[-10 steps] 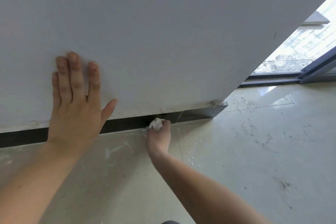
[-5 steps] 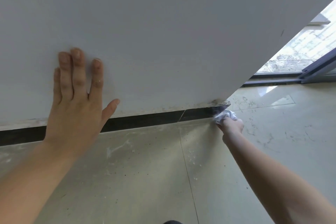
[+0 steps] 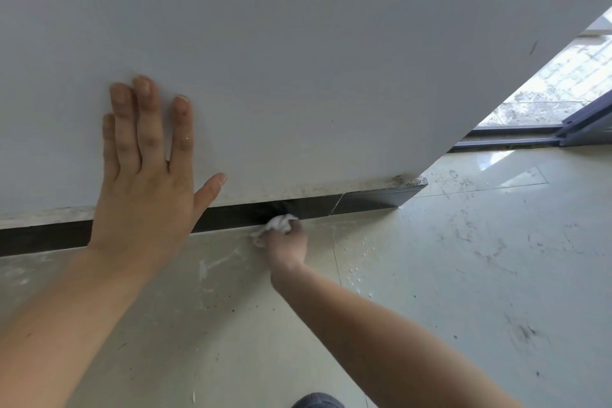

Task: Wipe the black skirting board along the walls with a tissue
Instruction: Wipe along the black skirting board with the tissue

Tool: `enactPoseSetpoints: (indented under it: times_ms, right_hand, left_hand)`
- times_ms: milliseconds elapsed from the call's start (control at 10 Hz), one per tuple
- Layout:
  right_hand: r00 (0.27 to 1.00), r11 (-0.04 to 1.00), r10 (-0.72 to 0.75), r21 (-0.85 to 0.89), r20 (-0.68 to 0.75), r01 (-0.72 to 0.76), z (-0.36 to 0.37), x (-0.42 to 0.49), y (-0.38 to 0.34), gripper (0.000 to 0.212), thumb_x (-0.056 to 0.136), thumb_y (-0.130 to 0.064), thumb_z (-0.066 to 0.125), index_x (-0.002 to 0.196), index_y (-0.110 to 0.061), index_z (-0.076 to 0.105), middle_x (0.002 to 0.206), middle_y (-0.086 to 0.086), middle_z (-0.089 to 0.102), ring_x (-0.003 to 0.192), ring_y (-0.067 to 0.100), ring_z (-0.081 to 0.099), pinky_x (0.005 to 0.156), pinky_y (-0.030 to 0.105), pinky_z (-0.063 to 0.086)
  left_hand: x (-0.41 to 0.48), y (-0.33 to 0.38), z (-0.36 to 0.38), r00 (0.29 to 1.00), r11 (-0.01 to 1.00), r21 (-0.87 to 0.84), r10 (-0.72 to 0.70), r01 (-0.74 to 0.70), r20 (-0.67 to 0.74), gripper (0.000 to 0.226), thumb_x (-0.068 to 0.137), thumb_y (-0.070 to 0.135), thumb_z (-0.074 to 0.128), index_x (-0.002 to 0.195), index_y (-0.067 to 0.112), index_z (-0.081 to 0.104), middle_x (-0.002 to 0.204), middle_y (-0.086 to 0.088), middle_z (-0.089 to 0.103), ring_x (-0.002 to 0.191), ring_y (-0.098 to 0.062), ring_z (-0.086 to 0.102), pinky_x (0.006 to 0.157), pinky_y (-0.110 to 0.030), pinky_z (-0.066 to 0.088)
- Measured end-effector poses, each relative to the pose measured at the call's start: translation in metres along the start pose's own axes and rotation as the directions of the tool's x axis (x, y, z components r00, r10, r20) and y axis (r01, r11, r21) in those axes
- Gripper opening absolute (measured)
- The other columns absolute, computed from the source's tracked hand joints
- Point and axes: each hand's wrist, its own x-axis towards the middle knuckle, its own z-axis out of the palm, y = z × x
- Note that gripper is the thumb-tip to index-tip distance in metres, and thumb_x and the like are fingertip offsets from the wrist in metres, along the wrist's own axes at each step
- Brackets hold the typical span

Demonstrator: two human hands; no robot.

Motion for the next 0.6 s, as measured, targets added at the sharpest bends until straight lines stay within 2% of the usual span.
enactPoseSetpoints:
  times_ms: [100, 200, 300, 400, 500, 600]
  right_hand:
    - [0.943, 0.984, 0.175, -0.011, 0.284, -0.179, 0.001, -0.018, -0.001, 0.032, 0.086, 0.009, 0.05, 0.114, -0.004, 0.058, 0.079, 0.004, 0.061, 0.079, 0.018, 0.064, 0.085, 0.028, 0.055]
    - [0.957, 0.978, 0.194, -0.12, 0.217, -0.171, -0.029, -0.019, -0.008, 0.015, 0.091, 0.005, 0.045, 0.096, 0.0, 0.058, 0.08, 0.005, 0.059, 0.077, 0.015, 0.065, 0.073, 0.024, 0.056]
    - [0.999, 0.997, 0.027, -0.069, -0.024, -0.028, -0.07, -0.001, -0.009, 0.021, 0.09, 0.008, 0.048, 0.11, 0.01, 0.054, 0.093, 0.01, 0.054, 0.05, -0.004, 0.059, 0.047, 0.009, 0.048]
    - [0.996, 0.994, 0.03, 0.106, -0.086, -0.021, -0.09, 0.014, -0.03, 0.041, 0.092, 0.005, 0.046, 0.132, 0.012, 0.041, 0.13, 0.024, 0.05, 0.063, 0.005, 0.061, 0.064, 0.017, 0.054]
    - [0.969, 0.944, 0.018, -0.316, -0.247, -0.098, -0.069, 0.034, -0.039, 0.04, 0.099, -0.022, 0.039, 0.132, -0.003, 0.048, 0.135, 0.02, 0.047, 0.107, 0.023, 0.055, 0.09, 0.03, 0.048]
    - [0.966, 0.798, -0.181, -0.602, -0.186, 0.034, -0.022, 0.016, -0.036, 0.041, 0.101, -0.03, 0.03, 0.127, -0.012, 0.056, 0.135, 0.013, 0.048, 0.125, 0.026, 0.044, 0.09, 0.026, 0.041]
  left_hand:
    - [0.0, -0.004, -0.002, 1.0, 1.0, -0.003, 0.027, -0.027, 0.01, 0.093, 0.093, 0.049, 0.049, 0.148, 0.001, -0.008, 0.146, -0.037, 0.0, 0.14, -0.048, -0.011, 0.118, -0.046, -0.006]
    - [-0.001, -0.008, -0.003, 0.999, 0.999, -0.033, 0.034, -0.033, 0.028, 0.09, 0.092, 0.048, 0.046, 0.15, 0.004, -0.006, 0.149, -0.035, -0.002, 0.139, -0.033, -0.027, 0.118, -0.045, -0.007]
    - [-0.001, -0.008, -0.003, 0.999, 0.999, -0.034, 0.034, -0.033, 0.032, 0.088, 0.092, 0.048, 0.043, 0.149, 0.006, -0.008, 0.15, -0.03, -0.006, 0.138, -0.031, -0.03, 0.118, -0.043, -0.009]
    - [-0.001, -0.007, -0.003, 0.999, 0.999, -0.047, 0.03, -0.028, 0.038, 0.087, 0.094, 0.05, 0.041, 0.149, 0.006, -0.01, 0.15, -0.026, -0.009, 0.139, -0.033, -0.03, 0.117, -0.042, -0.012]
    - [-0.001, -0.008, -0.006, 0.998, 0.998, -0.048, 0.039, -0.037, 0.044, 0.088, 0.093, 0.047, 0.048, 0.149, 0.005, -0.007, 0.15, -0.024, -0.009, 0.14, -0.034, -0.028, 0.117, -0.041, -0.012]
    - [-0.002, -0.01, -0.01, 0.997, 0.996, -0.061, 0.062, -0.059, 0.052, 0.081, 0.097, 0.042, 0.041, 0.149, 0.009, -0.011, 0.152, -0.022, -0.011, 0.138, -0.03, -0.032, 0.117, -0.042, -0.01]
